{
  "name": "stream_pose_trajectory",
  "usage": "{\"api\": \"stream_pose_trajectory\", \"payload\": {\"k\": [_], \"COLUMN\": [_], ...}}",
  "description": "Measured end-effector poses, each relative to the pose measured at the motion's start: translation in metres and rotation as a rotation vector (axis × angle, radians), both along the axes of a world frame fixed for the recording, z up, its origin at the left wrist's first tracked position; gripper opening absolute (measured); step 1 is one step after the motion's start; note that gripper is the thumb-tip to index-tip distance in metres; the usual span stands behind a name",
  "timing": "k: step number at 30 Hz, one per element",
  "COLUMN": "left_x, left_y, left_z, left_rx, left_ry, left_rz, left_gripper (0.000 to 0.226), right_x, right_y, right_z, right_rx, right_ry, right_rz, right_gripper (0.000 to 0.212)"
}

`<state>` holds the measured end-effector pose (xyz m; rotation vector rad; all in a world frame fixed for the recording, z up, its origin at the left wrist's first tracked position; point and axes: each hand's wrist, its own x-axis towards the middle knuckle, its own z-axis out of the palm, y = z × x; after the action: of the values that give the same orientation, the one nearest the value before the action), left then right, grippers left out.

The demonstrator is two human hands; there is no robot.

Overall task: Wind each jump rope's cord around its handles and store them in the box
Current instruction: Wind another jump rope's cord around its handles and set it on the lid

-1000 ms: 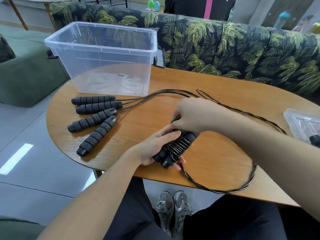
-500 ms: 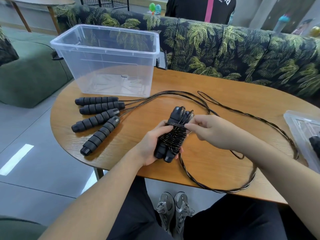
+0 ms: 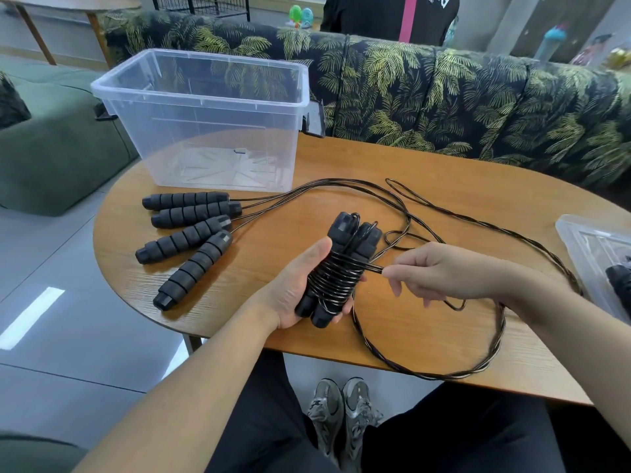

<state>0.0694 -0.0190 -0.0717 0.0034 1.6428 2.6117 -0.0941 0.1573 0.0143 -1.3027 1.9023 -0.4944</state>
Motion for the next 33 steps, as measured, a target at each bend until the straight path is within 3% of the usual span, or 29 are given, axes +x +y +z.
{"api": "stream_pose_trajectory", "payload": {"k": [4, 7, 13, 19, 26, 28, 33], "left_x": [-0.002, -0.003, -0.001, -0.005, -0.016, -0.021, -0.033], "left_y": [-0.002, -0.003, -0.005, -0.002, -0.006, -0.005, -0.003], "left_z": [-0.002, -0.002, -0.004, 0.000, 0.017, 0.028, 0.036], "left_rx": [0.102, 0.110, 0.052, -0.060, -0.393, -0.540, -0.833], "left_ry": [0.013, 0.016, 0.016, -0.056, -0.160, -0.184, -0.226], "left_rz": [0.037, 0.010, -0.053, -0.068, -0.125, -0.147, -0.028], "left_gripper": [0.054, 0.050, 0.060, 0.044, 0.063, 0.054, 0.060], "right_x": [-0.017, -0.024, -0.031, -0.034, -0.031, -0.026, -0.006], "right_y": [0.005, 0.002, -0.028, -0.051, -0.066, -0.067, -0.068], "right_z": [0.003, 0.006, 0.004, 0.010, 0.025, 0.028, 0.042], "right_rx": [0.035, 0.072, 0.224, 0.160, 0.080, 0.061, 0.029], "right_ry": [-0.105, -0.085, 0.366, 0.477, 0.440, 0.468, 0.618], "right_rz": [0.091, 0.069, -0.065, -0.059, 0.045, 0.081, 0.099], "right_gripper": [0.031, 0.035, 0.057, 0.036, 0.010, 0.010, 0.017]}}
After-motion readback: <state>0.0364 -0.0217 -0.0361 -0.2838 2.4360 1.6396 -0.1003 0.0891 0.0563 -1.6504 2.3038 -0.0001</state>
